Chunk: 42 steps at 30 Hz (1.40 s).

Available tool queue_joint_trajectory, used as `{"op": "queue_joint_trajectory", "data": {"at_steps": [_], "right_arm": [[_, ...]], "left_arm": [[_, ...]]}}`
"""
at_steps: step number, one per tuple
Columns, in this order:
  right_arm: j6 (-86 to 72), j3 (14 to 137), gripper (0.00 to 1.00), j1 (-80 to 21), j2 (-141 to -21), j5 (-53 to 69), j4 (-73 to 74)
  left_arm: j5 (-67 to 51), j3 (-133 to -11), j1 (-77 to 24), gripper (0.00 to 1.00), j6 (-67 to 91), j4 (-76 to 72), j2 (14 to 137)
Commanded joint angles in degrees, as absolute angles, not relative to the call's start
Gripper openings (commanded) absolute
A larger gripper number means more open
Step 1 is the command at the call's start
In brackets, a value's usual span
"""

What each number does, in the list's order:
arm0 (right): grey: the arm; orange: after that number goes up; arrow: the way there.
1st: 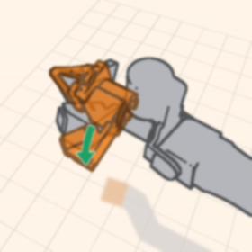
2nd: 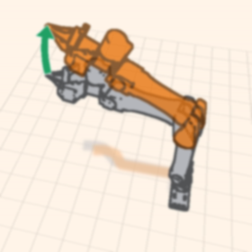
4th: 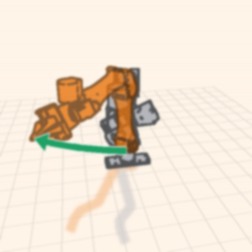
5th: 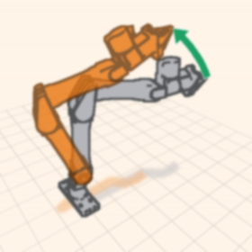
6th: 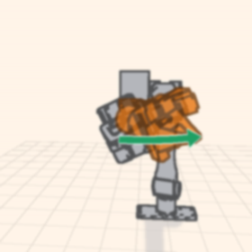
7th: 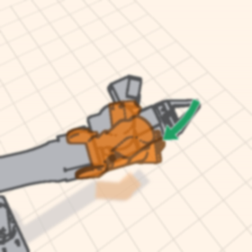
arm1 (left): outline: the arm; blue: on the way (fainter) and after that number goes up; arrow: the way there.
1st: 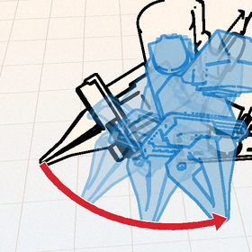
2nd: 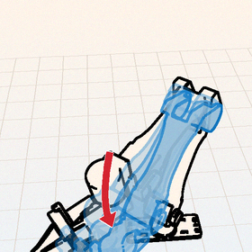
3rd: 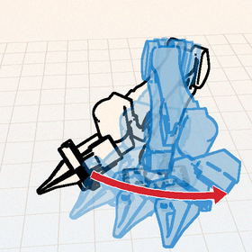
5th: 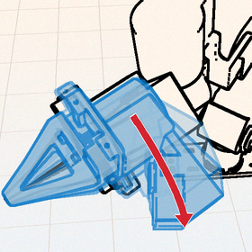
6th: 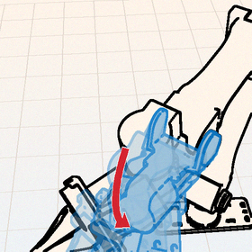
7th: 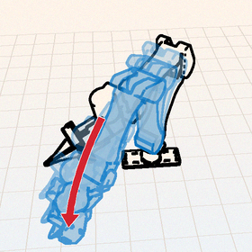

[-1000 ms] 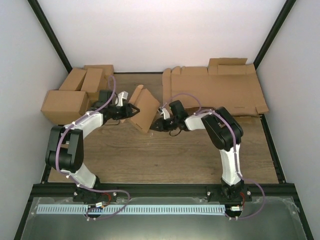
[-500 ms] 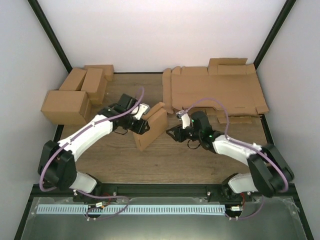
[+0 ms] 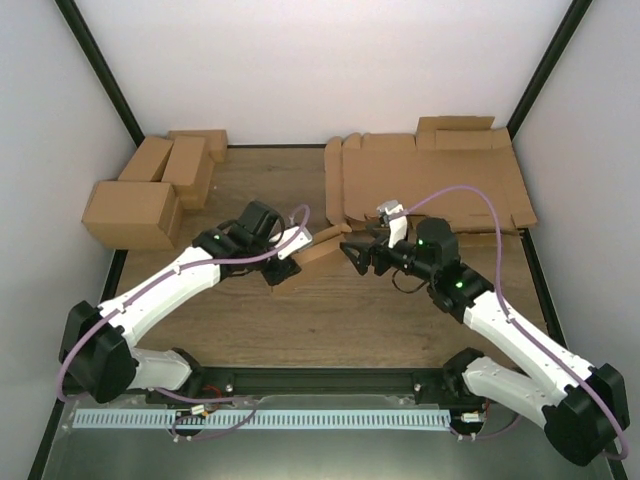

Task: Fold the paper box

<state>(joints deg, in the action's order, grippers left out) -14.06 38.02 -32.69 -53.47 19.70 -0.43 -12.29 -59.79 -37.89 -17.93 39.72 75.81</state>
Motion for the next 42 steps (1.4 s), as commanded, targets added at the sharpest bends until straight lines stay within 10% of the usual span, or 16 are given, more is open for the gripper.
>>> {"op": "queue_joint_trajectory", "data": {"at_steps": [1, 18, 32, 42], "right_arm": [[-10.27, 43.01, 0.92, -32.66, -55.19, 22.86, 13.28], [-5.02, 47.78, 0.57, -34.05, -70.7, 11.8, 8.93], [-2.05, 52.44, 0.01, -36.54, -76.02, 9.67, 12.1], [-4.3, 48.38, 0.01, -37.72, -74.75, 9.68, 10.93]], "left_arm": [[-10.64, -59.02, -38.14, 0.4, -28.35, 40.71, 76.97], [-6.28, -54.99, -39.85, 0.46, -31.96, 36.98, 75.12], [-5.12, -53.87, -39.92, 0.45, -30.77, 35.61, 74.2], [-3.89, -54.57, -39.92, 0.44, -28.17, 35.68, 76.95]]}}
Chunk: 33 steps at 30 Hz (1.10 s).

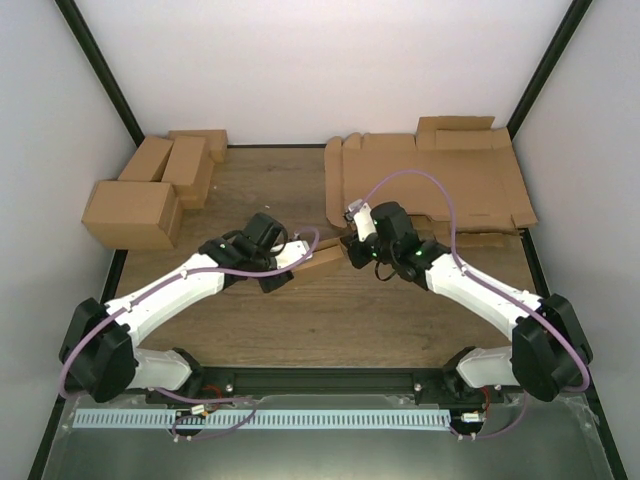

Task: Fold the paper box

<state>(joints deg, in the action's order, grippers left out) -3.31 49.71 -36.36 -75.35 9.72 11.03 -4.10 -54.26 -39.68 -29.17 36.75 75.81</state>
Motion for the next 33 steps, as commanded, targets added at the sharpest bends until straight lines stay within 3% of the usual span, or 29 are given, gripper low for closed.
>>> {"op": "queue_joint_trajectory", "data": {"at_steps": [1, 10, 23, 33], "right_arm": [[-4.68, 47.83, 0.01, -37.77, -74.8, 9.65, 10.64], [-9.28, 45.37, 0.01, -39.33, -74.42, 8.35, 8.61], [-12.6, 53.14, 0.01, -40.51, -77.1, 7.28, 16.75], [-14.22, 46.19, 0.01, -40.75, -76.61, 6.54, 13.31]], "left_arm": [[-3.83, -54.57, -39.86, 0.44, -27.87, 35.69, 77.17], [-3.78, -54.54, -39.74, 0.46, -25.3, 35.3, 79.46], [-1.94, -54.79, -39.74, 0.46, -25.77, 35.34, 79.23], [-2.18, -55.02, -39.81, 0.46, -25.15, 35.33, 79.59]]}}
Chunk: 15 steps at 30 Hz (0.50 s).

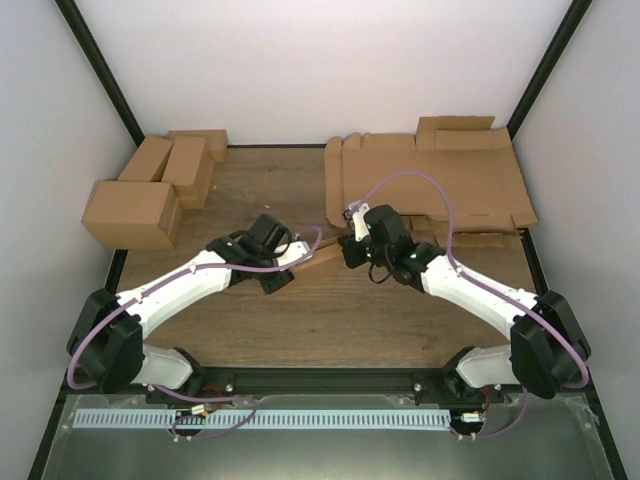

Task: Fold the paper box

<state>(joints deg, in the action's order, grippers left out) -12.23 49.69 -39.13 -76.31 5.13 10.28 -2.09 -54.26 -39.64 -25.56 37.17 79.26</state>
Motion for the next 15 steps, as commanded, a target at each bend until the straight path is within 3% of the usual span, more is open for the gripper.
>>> {"op": "queue_joint_trajectory", "data": {"at_steps": [1, 5, 9, 10, 14, 15], "right_arm": [[-14.63, 45.37, 0.01, -40.78, -76.31, 6.31, 12.89], [-15.3, 43.3, 0.01, -41.02, -76.15, 6.0, 11.55], [-14.83, 40.99, 0.01, -41.47, -75.8, 4.15, 9.8], [-14.66, 40.58, 0.01, -41.48, -75.73, 3.75, 9.33], [-14.26, 38.85, 0.01, -41.55, -75.57, 3.33, 6.81], [-14.24, 38.51, 0.01, -41.57, -75.39, 3.37, 6.11]], "left_arm": [[-2.19, -55.01, -39.8, 0.47, -25.12, 35.42, 79.68], [-2.19, -55.11, -39.8, 0.48, -24.6, 35.38, 79.87], [-2.07, -55.17, -39.73, 0.56, -23.54, 35.22, 79.78], [-2.19, -55.19, -39.78, 0.6, -23.04, 35.14, 79.55], [-3.88, -56.9, -39.7, 0.96, -18.57, 34.91, 77.61], [-4.19, -57.52, -39.71, 1.0, -16.84, 34.52, 76.68]]}}
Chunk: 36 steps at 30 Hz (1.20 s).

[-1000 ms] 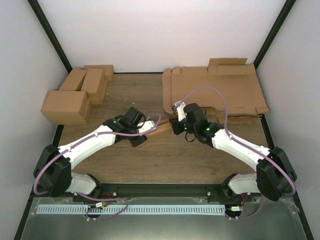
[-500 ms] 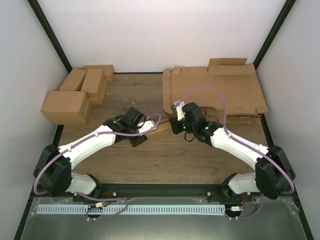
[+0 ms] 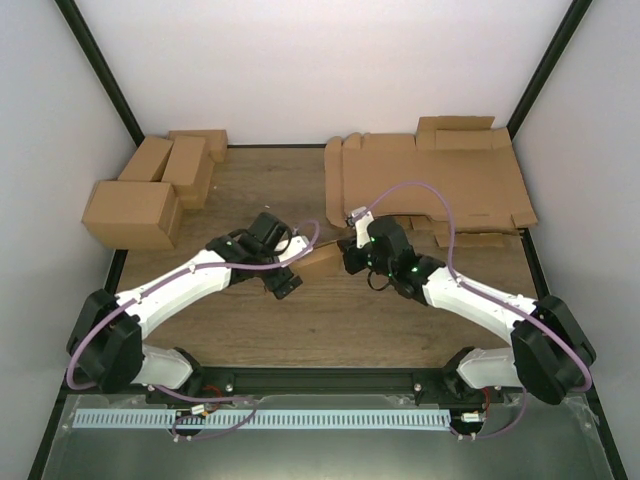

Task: Fold the paper box

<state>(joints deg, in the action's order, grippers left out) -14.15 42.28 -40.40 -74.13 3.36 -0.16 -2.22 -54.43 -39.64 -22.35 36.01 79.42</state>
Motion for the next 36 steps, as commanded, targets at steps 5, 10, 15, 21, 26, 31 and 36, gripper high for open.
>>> {"op": "queue_joint_trajectory", "data": {"at_steps": [5, 10, 15, 21, 26, 31, 36], "right_arm": [[-13.92, 38.3, 0.01, -41.57, -75.51, 3.0, 4.85], [-13.35, 39.17, 0.01, -41.65, -76.37, 3.0, 5.21], [-12.63, 40.11, 0.01, -41.65, -77.06, 3.01, 5.37], [-12.52, 41.38, 0.01, -41.59, -78.69, 2.16, 5.77], [-12.45, 41.82, 0.01, -41.57, -78.34, 0.72, 6.12], [-12.11, 42.72, 0.01, -41.57, -78.16, -1.75, 7.3], [-12.21, 43.38, 0.01, -41.32, -77.43, -4.21, 8.48]], "left_arm": [[-0.13, -58.53, -39.59, 1.0, -4.21, 31.85, 68.8], [7.41, -57.93, -39.51, 1.0, 8.2, 35.1, 61.49], [10.06, -57.02, -39.67, 1.0, 13.12, 42.78, 59.32], [7.39, -57.49, -39.65, 0.88, 12.78, 43.93, 60.34], [8.38, -58.95, -39.61, 0.79, 9.72, 46.71, 64.9], [12.64, -60.62, -39.36, 0.8, 7.01, 45.54, 66.18], [10.19, -63.08, -38.85, 0.8, 5.58, 41.62, 65.69]]}}
